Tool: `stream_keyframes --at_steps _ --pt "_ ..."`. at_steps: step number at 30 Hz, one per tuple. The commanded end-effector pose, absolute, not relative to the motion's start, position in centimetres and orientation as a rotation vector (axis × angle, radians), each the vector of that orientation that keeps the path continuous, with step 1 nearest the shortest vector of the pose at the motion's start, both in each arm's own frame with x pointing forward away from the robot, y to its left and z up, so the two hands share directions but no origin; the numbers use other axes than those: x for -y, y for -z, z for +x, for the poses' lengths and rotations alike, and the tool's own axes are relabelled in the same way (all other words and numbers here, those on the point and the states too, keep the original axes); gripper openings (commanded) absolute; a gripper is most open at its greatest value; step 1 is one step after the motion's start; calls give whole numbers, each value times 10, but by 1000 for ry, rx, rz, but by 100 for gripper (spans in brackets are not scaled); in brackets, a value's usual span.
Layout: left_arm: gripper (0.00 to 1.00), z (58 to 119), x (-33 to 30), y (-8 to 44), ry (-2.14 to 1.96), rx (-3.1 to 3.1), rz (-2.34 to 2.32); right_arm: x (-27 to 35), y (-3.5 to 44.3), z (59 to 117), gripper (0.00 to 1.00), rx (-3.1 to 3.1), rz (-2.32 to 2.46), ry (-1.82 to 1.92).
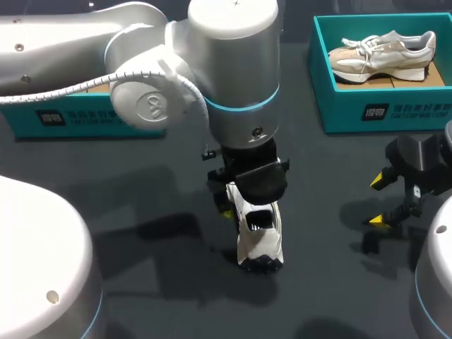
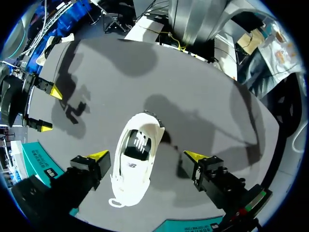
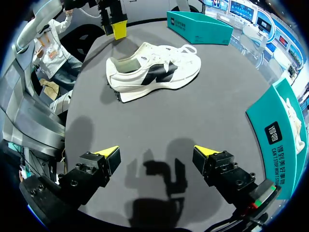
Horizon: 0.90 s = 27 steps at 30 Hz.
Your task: Take the shoe out of the shoebox, open the shoe tongue, remove and reinsert the insole, then place the shoe into the shoebox
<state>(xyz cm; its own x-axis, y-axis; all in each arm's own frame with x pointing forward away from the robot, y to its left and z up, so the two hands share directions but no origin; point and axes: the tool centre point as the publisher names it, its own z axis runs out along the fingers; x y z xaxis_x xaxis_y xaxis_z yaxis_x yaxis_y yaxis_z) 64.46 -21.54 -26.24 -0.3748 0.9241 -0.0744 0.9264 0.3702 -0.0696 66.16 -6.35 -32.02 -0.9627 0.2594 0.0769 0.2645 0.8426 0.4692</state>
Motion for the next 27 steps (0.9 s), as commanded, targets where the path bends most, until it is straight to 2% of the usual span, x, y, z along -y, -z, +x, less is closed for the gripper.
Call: stream_keyframes --at_steps 1,7,17,27 --pt "100 635 221 263 89 -2684 1610 64 319 660 100 3008 -428 766" --pt "100 609 226 250 21 -3181 680 64 319 660 100 3008 -428 766" --pt "100 607 222 244 0 -3180 629 64 319 660 100 3008 -428 766" --pt "100 597 231 266 -58 -3276 113 64 319 660 100 3008 -428 766"
